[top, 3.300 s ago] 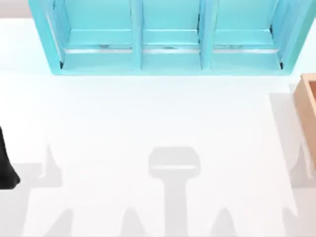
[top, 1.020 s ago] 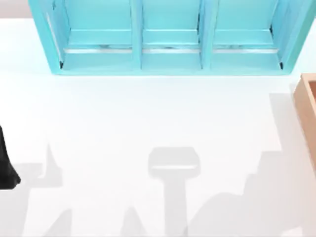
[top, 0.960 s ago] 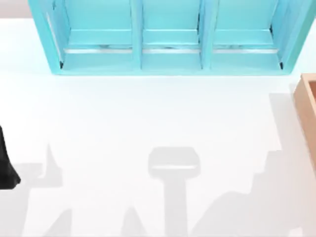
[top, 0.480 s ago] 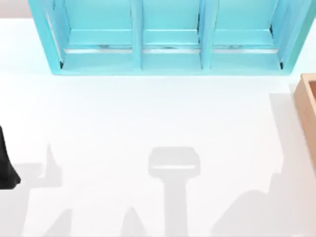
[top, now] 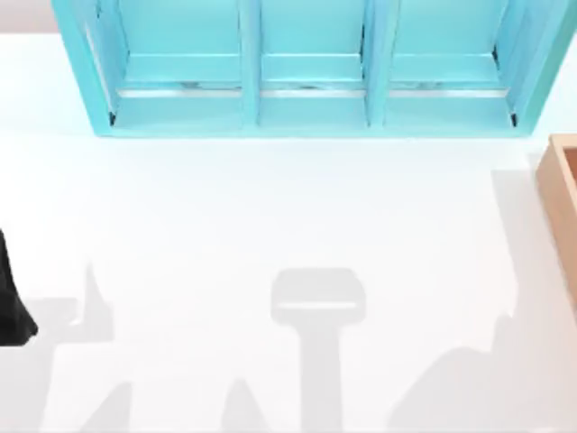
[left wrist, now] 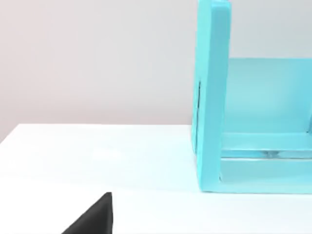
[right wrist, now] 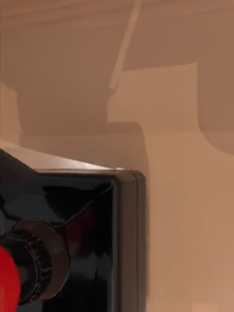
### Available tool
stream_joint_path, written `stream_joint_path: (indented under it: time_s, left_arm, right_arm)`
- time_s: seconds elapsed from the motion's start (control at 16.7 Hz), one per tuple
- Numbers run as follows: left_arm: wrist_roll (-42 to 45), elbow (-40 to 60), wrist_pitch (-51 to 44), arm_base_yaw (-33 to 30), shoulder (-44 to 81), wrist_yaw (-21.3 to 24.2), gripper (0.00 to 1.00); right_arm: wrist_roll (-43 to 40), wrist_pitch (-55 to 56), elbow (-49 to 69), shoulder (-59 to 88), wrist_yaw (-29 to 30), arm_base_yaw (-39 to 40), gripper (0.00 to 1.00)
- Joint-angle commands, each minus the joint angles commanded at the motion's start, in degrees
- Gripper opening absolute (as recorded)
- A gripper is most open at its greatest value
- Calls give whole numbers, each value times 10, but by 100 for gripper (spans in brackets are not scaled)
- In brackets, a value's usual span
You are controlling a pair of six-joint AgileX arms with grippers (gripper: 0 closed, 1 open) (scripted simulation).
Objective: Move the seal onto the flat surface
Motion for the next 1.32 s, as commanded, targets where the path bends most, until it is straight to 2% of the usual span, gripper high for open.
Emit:
stream_joint_path:
  time_s: [0.3, 0.36, 0.96, 1.14, 1.32]
  left_arm:
    - [0, 0, 0, 0, 0, 0, 100]
    - [0, 0, 0, 0, 0, 0, 100]
    - [0, 0, 0, 0, 0, 0, 100]
    - [0, 0, 0, 0, 0, 0, 100]
    - [0, 0, 0, 0, 0, 0, 100]
  right_arm:
    - [0, 0, 0, 0, 0, 0, 2]
    - [0, 0, 0, 0, 0, 0, 0]
    - [9, -9, 9, -2, 0, 8, 0]
    - [64, -67, 66, -6, 0, 62, 0]
    - [150, -177, 149, -17, 0, 147, 0]
